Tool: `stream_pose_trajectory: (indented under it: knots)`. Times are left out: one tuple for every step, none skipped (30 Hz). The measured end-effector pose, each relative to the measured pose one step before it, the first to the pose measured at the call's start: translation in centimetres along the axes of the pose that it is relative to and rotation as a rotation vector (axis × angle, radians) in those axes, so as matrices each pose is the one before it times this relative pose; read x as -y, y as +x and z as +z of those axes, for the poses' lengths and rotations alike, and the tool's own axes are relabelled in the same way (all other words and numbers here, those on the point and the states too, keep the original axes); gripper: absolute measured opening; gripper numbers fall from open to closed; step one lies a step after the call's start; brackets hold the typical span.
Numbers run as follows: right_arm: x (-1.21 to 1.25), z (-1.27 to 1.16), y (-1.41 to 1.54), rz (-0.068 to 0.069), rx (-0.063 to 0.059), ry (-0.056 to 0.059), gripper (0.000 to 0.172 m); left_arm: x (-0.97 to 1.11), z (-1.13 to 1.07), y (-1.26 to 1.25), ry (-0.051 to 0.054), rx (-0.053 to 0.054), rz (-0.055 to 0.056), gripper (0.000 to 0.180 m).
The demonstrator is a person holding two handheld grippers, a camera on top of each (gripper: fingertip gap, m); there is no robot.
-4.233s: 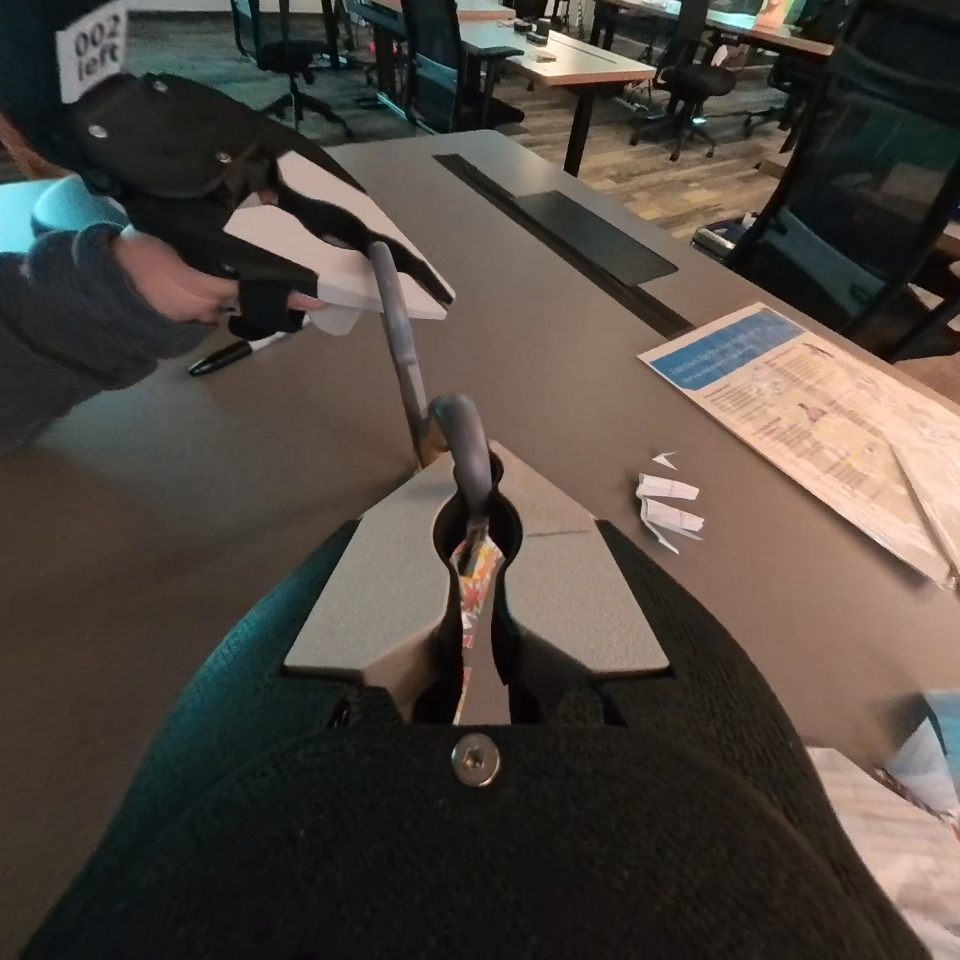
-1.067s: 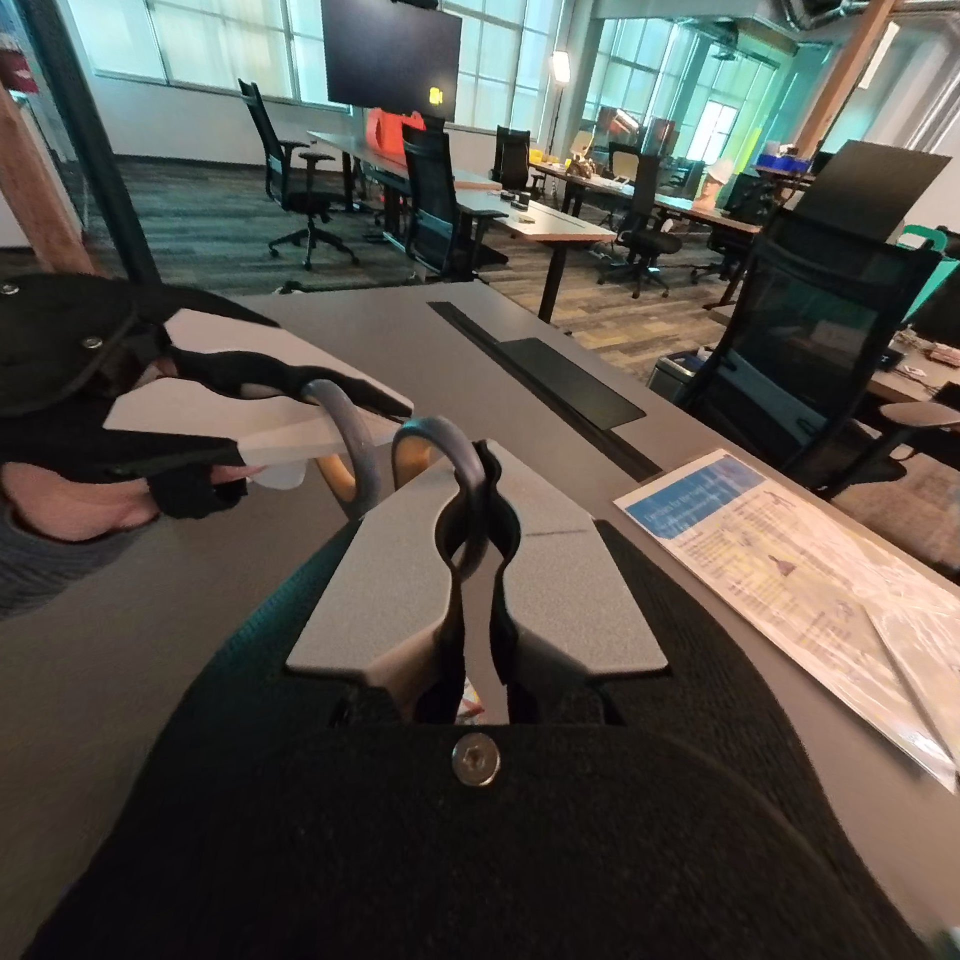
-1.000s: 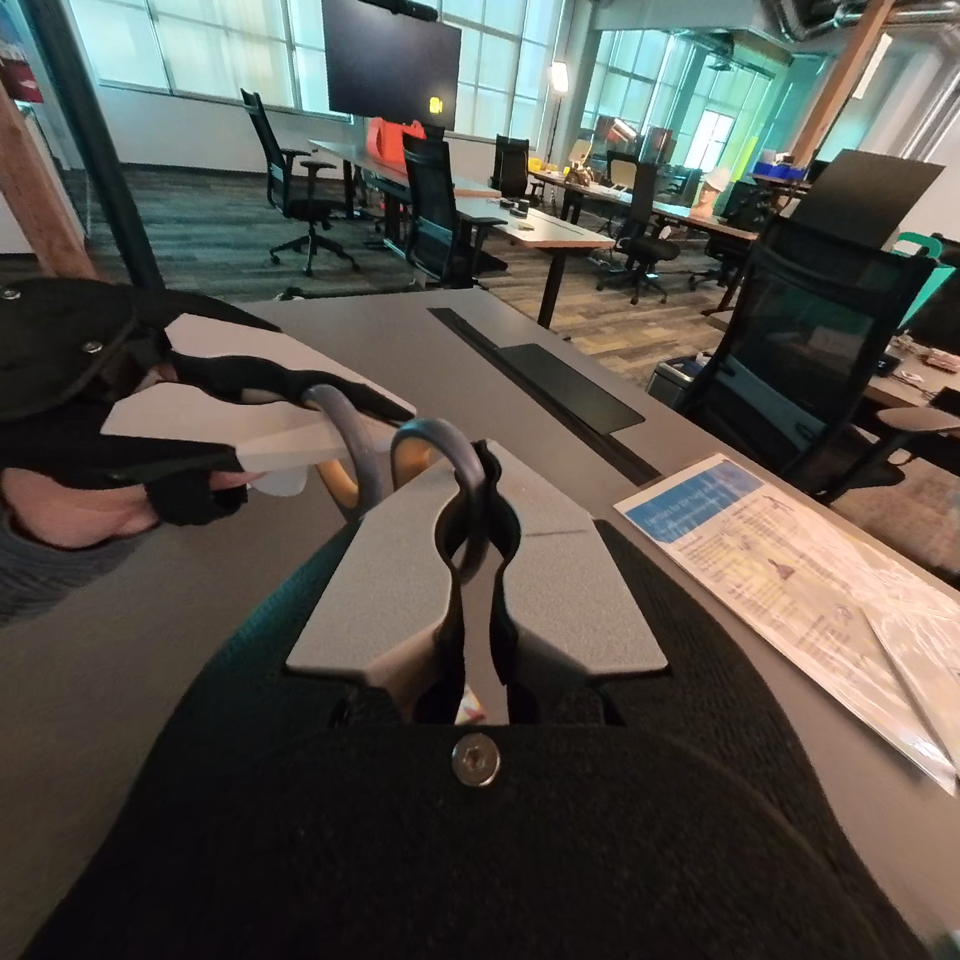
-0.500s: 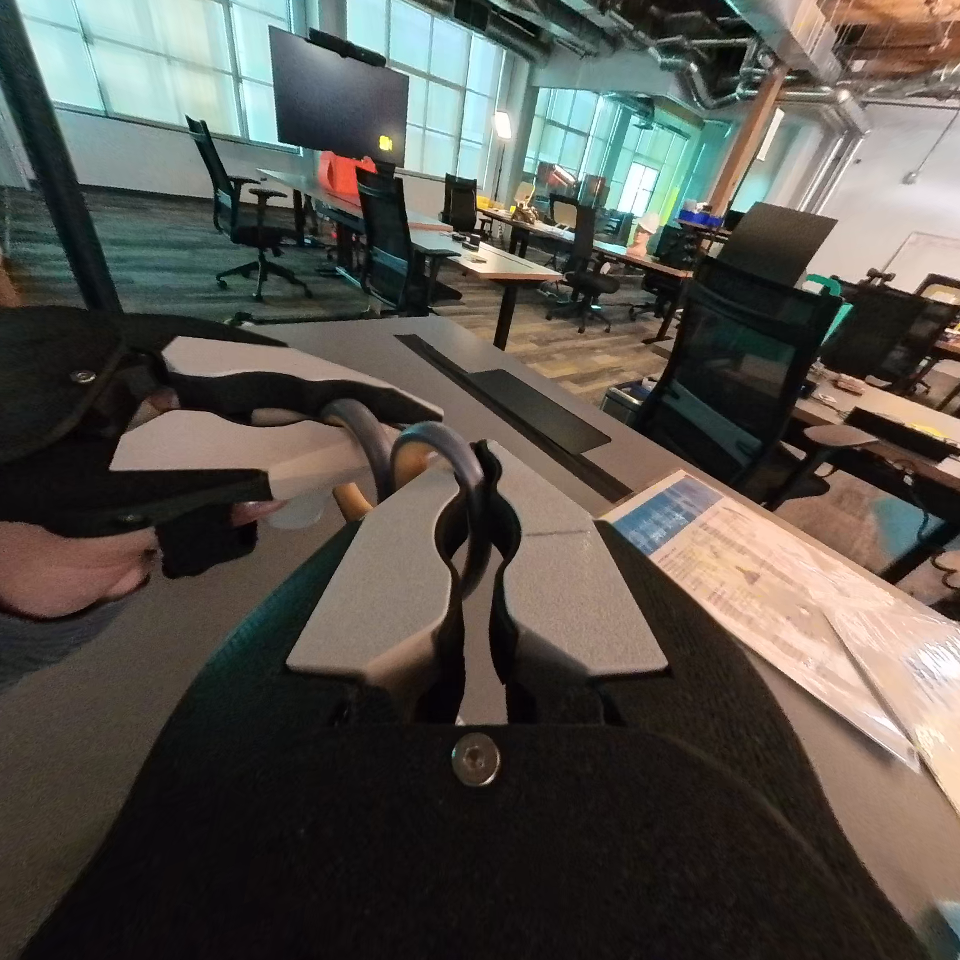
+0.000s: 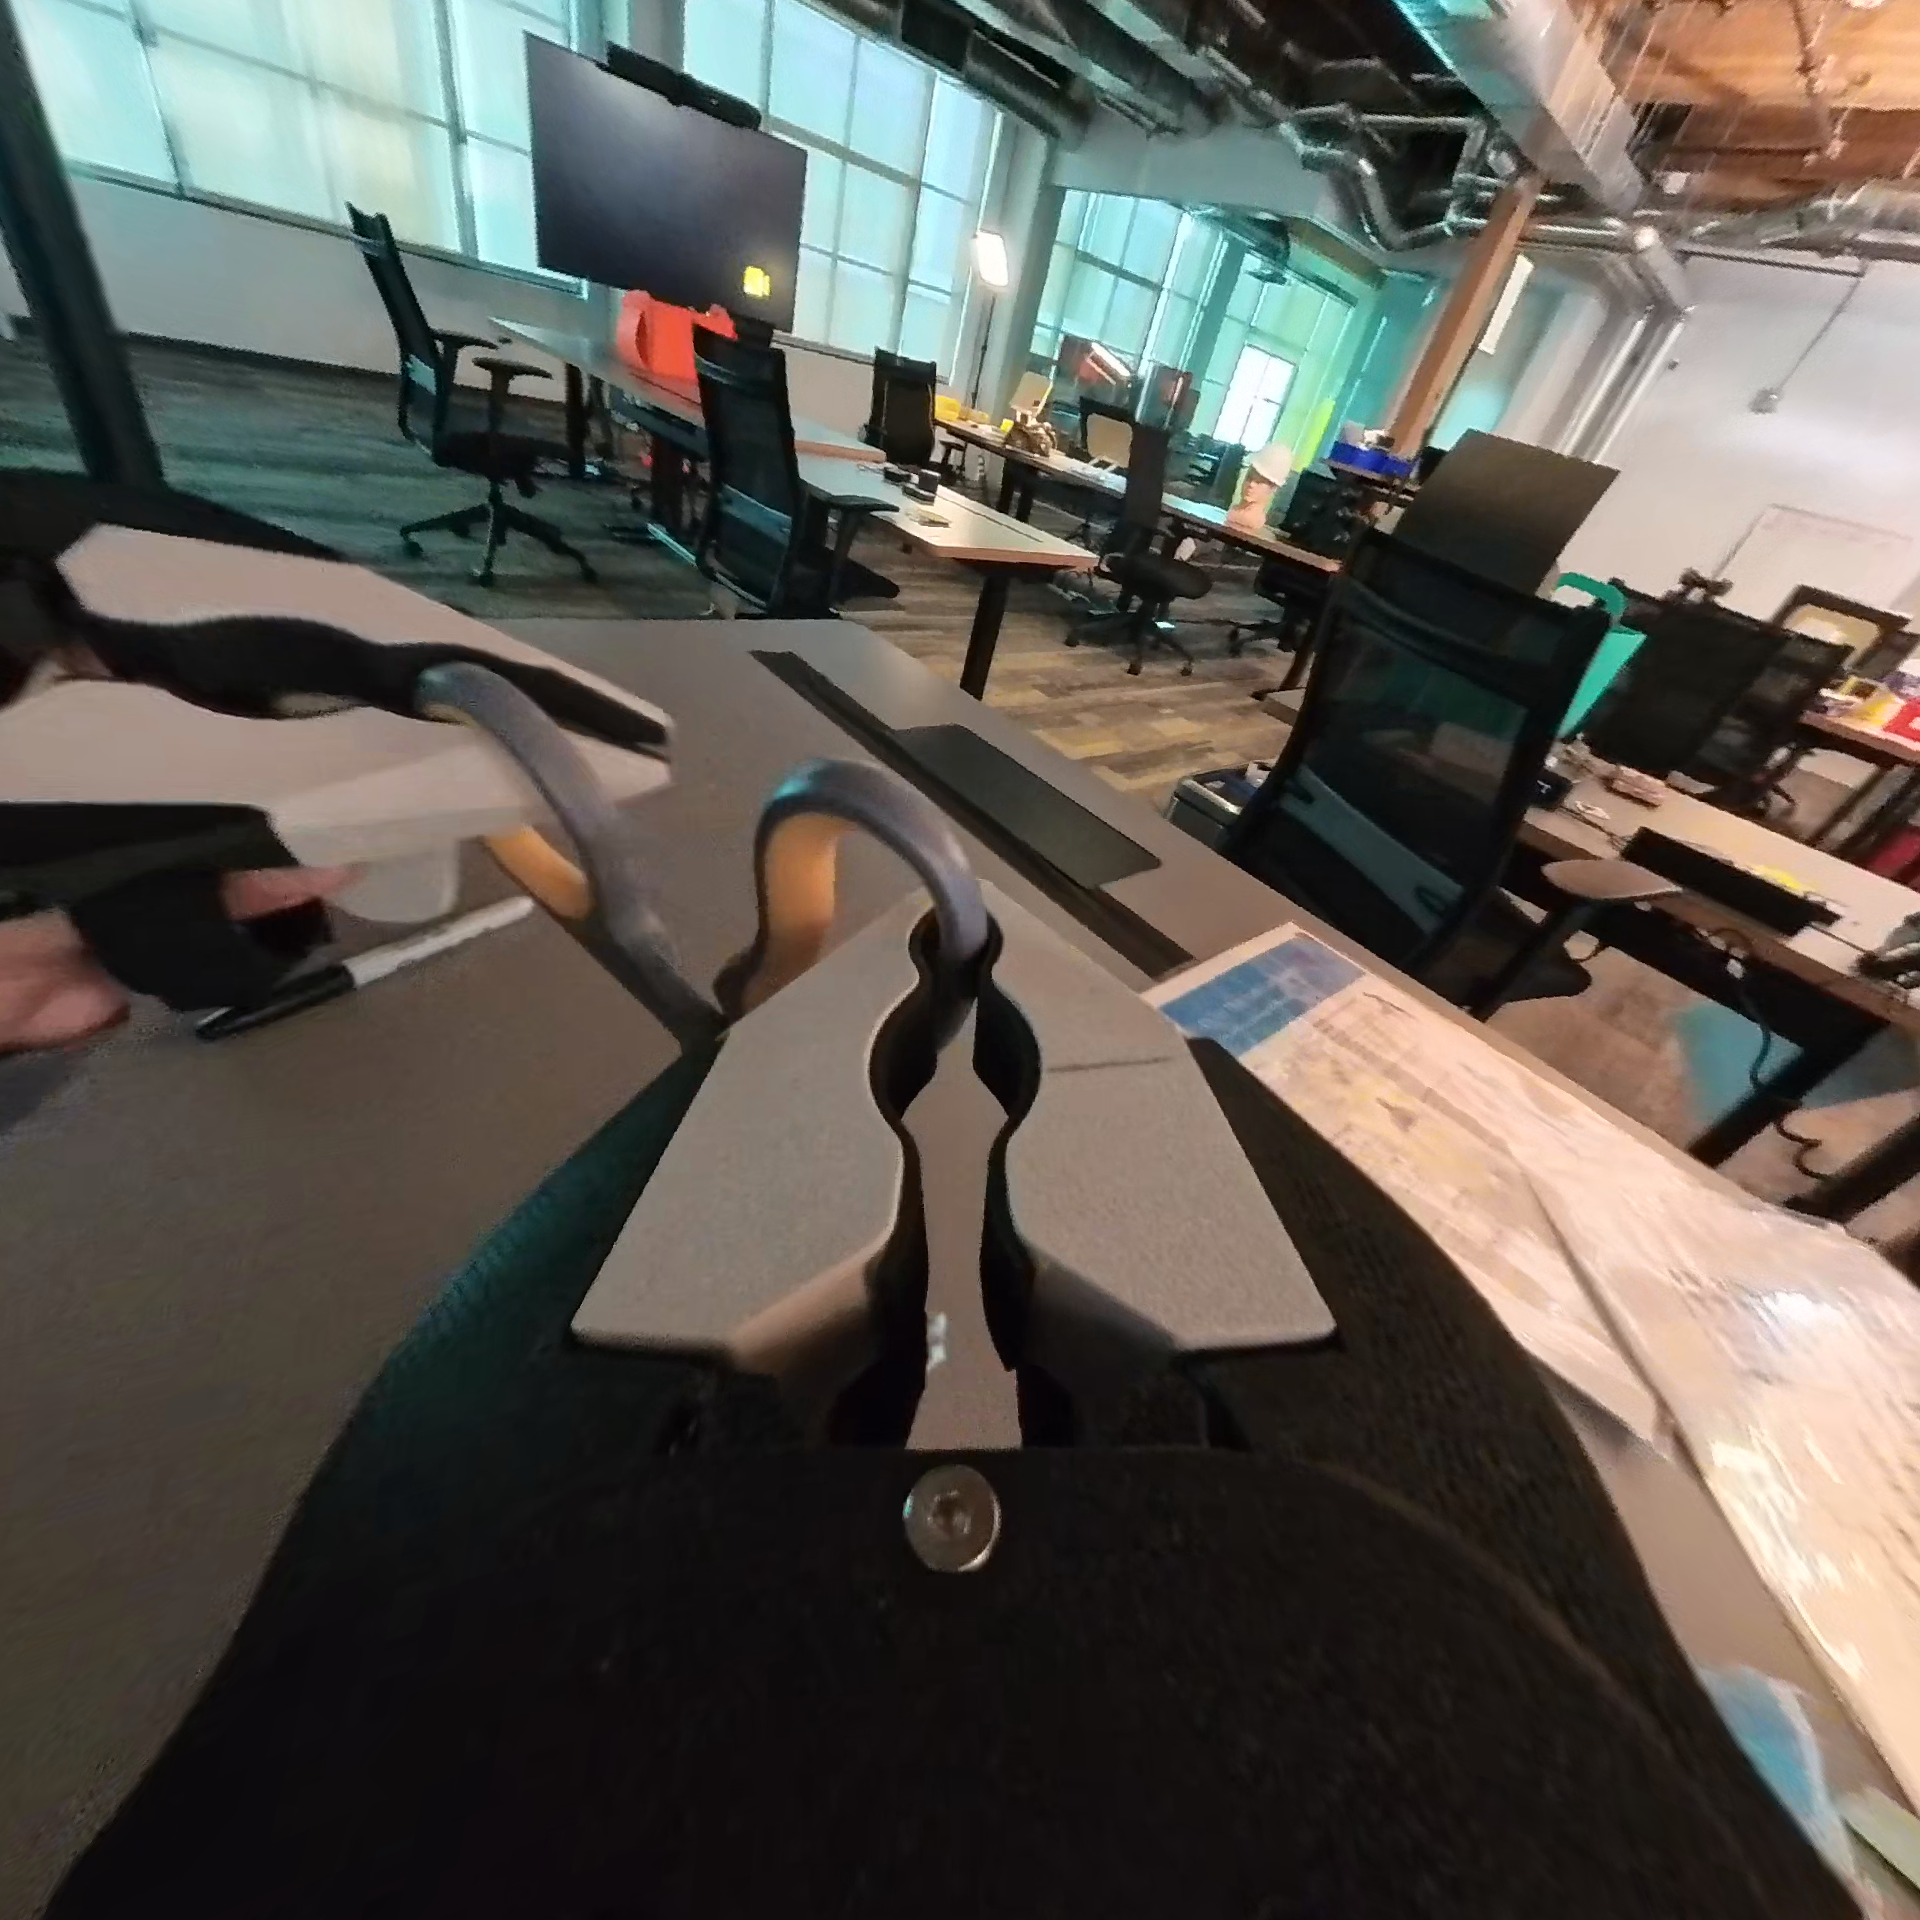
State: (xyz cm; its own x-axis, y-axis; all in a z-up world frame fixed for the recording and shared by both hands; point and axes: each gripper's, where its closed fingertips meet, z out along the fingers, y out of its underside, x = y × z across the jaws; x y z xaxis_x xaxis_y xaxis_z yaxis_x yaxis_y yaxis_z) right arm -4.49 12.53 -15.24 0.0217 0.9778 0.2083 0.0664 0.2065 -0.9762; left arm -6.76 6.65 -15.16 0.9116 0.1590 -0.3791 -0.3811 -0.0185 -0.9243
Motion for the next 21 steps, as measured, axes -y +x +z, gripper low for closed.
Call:
stream_pose_trajectory:
  knots:
    - [0.128,-0.34,0.426,0.0279,0.0039,0.0108,0.0,0.198,-0.268,-0.227,0.0085,0.0018,-0.0057,0.0]
    - [0.21,-0.397,0.307,0.0302,0.0074,0.0122,0.0,0.173,-0.167,-0.221,0.0093,-0.0049,-0.0136,0.0]
    - [0.185,-0.423,0.197,0.0208,0.0054,0.0066,0.0,0.203,-0.057,-0.111,0.0125,-0.0168,-0.0158,0.0]
    - [0.079,-0.404,0.029,0.0107,0.0034,-0.0029,0.0,0.095,0.087,-0.045,0.0083,-0.0244,-0.0107,0.0]
    - [-0.07,-0.386,-0.101,0.0063,-0.0004,-0.0142,0.0,-0.035,0.224,-0.013,0.0006,-0.0304,-0.0081,0.0]
    - [-0.111,-0.442,-0.147,0.0046,-0.0071,-0.0172,0.0,-0.05,0.305,-0.07,0.0025,-0.0326,-0.0041,0.0]
    - [-0.047,-0.549,-0.247,0.007,-0.0066,-0.0121,0.0,-0.034,0.375,-0.102,0.0083,-0.0366,0.0079,0.0]
    - [0.018,-0.61,-0.496,0.0152,0.0039,-0.006,0.0,-0.194,0.482,-0.228,-0.0006,-0.0344,0.0122,0.0]
    - [-0.024,-0.6,-0.615,0.0184,0.0051,-0.0038,0.0,-0.305,0.601,-0.171,-0.0081,-0.0433,0.0064,0.0]
    - [-0.194,-0.515,-0.64,0.0088,-0.0014,-0.0073,0.0,-0.171,0.643,-0.011,-0.0009,-0.0542,0.0009,0.0]
    - [-0.315,-0.444,-0.52,0.0041,-0.0131,-0.0084,0.0,-0.179,0.661,-0.007,-0.0032,-0.0548,-0.0075,0.0]
    - [-0.359,-0.426,-0.239,-0.0032,-0.0308,-0.0063,0.0,-0.134,0.638,0.043,-0.0048,-0.0533,-0.0056,0.0]
    - [-0.349,-0.444,-0.042,-0.0172,-0.0371,-0.0067,0.0,0.018,0.57,0.268,-0.0003,-0.0585,0.007,0.0]
    - [-0.286,-0.453,0.008,-0.0112,-0.0327,-0.0062,0.0,-0.111,0.571,0.166,-0.0143,-0.0429,0.0079,0.0]
    - [-0.219,-0.443,0.054,0.0023,-0.028,-0.0044,0.0,-0.005,0.531,0.251,-0.0099,-0.0434,0.0141,0.0]
    - [-0.203,-0.402,0.052,0.0114,-0.0241,-0.0041,0.0,0.105,0.476,0.289,-0.0013,-0.043,0.0173,0.0]
    - [-0.195,-0.346,0.013,0.0144,-0.0213,-0.0044,0.0,0.049,0.431,0.108,-0.0028,-0.0316,0.0144,0.0]
    - [-0.19,-0.295,-0.054,0.0115,-0.0183,-0.0062,0.0,-0.015,0.391,-0.037,-0.0018,-0.0238,0.0084,0.0]
    - [-0.25,-0.225,-0.246,0.0093,-0.0085,-0.0109,0.0,-0.044,0.313,-0.211,0.0029,-0.0141,0.0024,0.0]
    - [-0.276,-0.132,-0.461,0.0126,0.0034,-0.0137,0.0,-0.107,0.254,-0.376,0.006,-0.0049,-0.0008,0.0]
    - [-0.26,-0.044,-0.459,0.0123,-0.0007,-0.0118,0.0,-0.157,0.22,-0.342,0.0083,-0.0064,-0.0057,0.0]
